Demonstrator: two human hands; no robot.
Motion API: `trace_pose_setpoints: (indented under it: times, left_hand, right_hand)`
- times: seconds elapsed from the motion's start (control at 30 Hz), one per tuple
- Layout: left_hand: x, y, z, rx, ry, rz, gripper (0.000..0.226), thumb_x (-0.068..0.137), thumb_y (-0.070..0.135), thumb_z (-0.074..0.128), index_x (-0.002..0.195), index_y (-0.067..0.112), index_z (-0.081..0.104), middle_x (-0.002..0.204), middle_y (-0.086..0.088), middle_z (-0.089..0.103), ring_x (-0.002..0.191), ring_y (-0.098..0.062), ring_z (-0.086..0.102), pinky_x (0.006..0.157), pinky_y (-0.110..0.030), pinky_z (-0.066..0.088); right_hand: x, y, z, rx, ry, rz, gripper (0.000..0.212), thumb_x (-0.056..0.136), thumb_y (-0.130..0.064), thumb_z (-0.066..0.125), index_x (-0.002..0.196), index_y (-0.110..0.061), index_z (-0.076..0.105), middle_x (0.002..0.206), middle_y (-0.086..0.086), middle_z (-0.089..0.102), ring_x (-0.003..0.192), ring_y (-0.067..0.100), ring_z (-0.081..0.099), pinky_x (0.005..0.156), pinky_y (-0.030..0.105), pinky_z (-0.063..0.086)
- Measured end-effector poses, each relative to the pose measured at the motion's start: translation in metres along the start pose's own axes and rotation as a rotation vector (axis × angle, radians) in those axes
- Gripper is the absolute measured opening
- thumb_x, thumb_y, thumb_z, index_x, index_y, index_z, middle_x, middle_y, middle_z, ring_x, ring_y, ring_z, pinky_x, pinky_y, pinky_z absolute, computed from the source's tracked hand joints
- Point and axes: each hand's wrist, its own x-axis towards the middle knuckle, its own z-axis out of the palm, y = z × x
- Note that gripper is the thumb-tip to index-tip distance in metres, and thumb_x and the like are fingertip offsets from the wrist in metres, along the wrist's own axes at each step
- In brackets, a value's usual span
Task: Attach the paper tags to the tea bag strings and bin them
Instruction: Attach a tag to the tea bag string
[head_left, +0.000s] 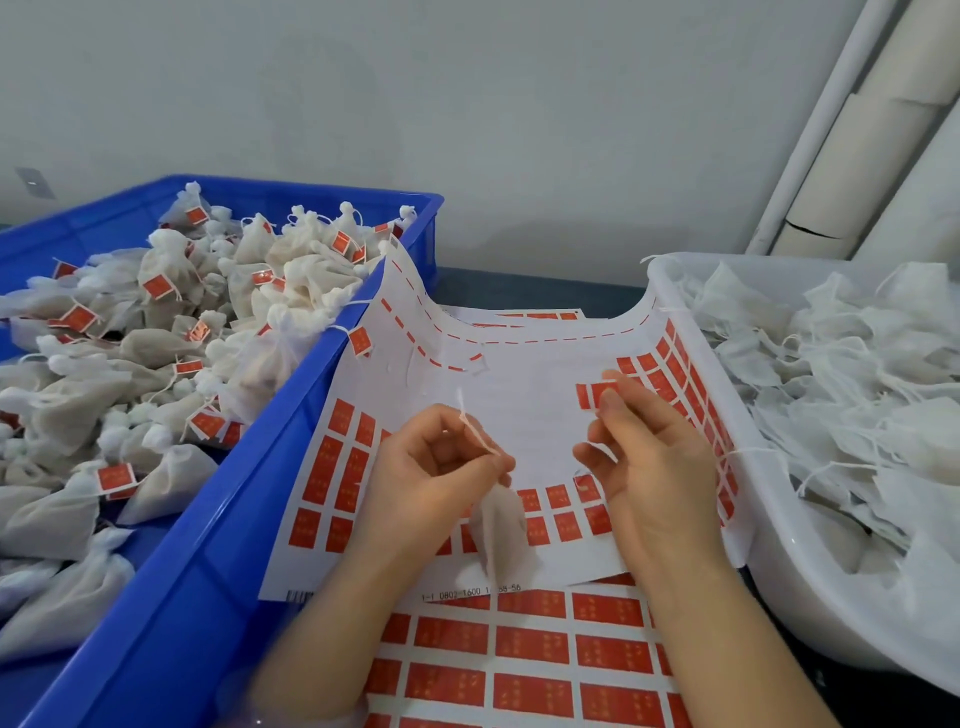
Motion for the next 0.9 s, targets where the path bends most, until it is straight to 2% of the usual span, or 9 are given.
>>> trace_pose_setpoints:
  times: [0.1, 0.2, 0.27, 0.4, 0.5, 0.7, 0.9]
  left_hand:
    - [-0.0011, -0.0005, -0.0009, -0.003, 0.004, -0.048, 0.018, 0.081, 0.003, 0.067, 0.078, 0.012, 0.051, 0.075, 0.006, 0.073, 0.07, -0.013, 0.071, 0.059, -0.018, 0.054]
    - [-0.0023, -0.0018, -0.0005, 0.079, -0.007, -0.128, 0.025, 0.082, 0.011, 0.067, 0.076, 0.014, 0.043, 0.074, 0.013, 0.072, 0.07, -0.004, 0.069, 0.055, -0.013, 0.05]
    - [-0.002, -0.0039, -0.001, 0.126, 0.001, -0.181, 0.028, 0.08, 0.018, 0.069, 0.075, 0.017, 0.042, 0.074, 0.016, 0.072, 0.072, 0.0, 0.068, 0.056, -0.016, 0.051]
    - [-0.0013, -0.0048, -0.0016, 0.121, -0.027, -0.198, 0.019, 0.081, 0.02, 0.07, 0.077, 0.02, 0.051, 0.076, 0.019, 0.072, 0.073, 0.002, 0.067, 0.055, -0.015, 0.051]
    - [-0.0008, -0.0046, -0.002, 0.113, -0.057, -0.182, 0.013, 0.081, 0.017, 0.069, 0.076, 0.024, 0.06, 0.079, 0.018, 0.072, 0.075, 0.0, 0.068, 0.063, -0.022, 0.052]
    - [-0.0004, -0.0035, -0.0042, 0.127, -0.082, -0.151, 0.04, 0.087, 0.005, 0.059, 0.066, 0.035, 0.072, 0.076, 0.02, 0.07, 0.068, 0.002, 0.065, 0.053, -0.009, 0.048]
    - [-0.0009, -0.0013, -0.0054, 0.087, -0.119, -0.112, 0.037, 0.083, 0.003, 0.063, 0.082, 0.04, 0.07, 0.088, 0.03, 0.068, 0.071, -0.002, 0.068, 0.056, -0.012, 0.051]
  right_hand:
    - [-0.0041, 0.0065, 0.0042, 0.045, 0.013, 0.085, 0.008, 0.084, -0.025, 0.063, 0.087, -0.023, 0.07, 0.076, -0.005, 0.071, 0.069, 0.015, 0.065, 0.058, 0.021, 0.051]
    - [-0.0052, 0.0083, 0.0054, 0.116, 0.01, 0.162, 0.008, 0.086, -0.019, 0.062, 0.083, -0.02, 0.07, 0.072, -0.002, 0.07, 0.065, 0.014, 0.062, 0.056, 0.024, 0.05]
    - [-0.0049, 0.0088, 0.0047, 0.15, 0.008, 0.19, 0.008, 0.087, -0.018, 0.062, 0.082, -0.018, 0.069, 0.07, -0.001, 0.07, 0.061, 0.013, 0.062, 0.053, 0.024, 0.05]
    - [-0.0051, 0.0112, 0.0046, 0.175, -0.017, 0.223, 0.011, 0.09, -0.016, 0.058, 0.082, -0.016, 0.067, 0.066, 0.0, 0.068, 0.055, 0.01, 0.061, 0.052, 0.024, 0.05]
    - [-0.0059, 0.0114, 0.0055, 0.177, -0.03, 0.22, 0.013, 0.09, -0.015, 0.057, 0.08, -0.016, 0.066, 0.065, 0.0, 0.067, 0.053, 0.01, 0.06, 0.052, 0.024, 0.05]
    - [-0.0063, 0.0104, 0.0048, 0.184, -0.04, 0.221, 0.013, 0.09, -0.014, 0.057, 0.08, -0.015, 0.066, 0.065, 0.0, 0.067, 0.053, 0.011, 0.06, 0.052, 0.024, 0.05]
    - [-0.0072, 0.0095, 0.0058, 0.168, -0.044, 0.216, 0.013, 0.09, -0.015, 0.058, 0.079, -0.016, 0.066, 0.065, 0.001, 0.067, 0.054, 0.011, 0.06, 0.053, 0.025, 0.049]
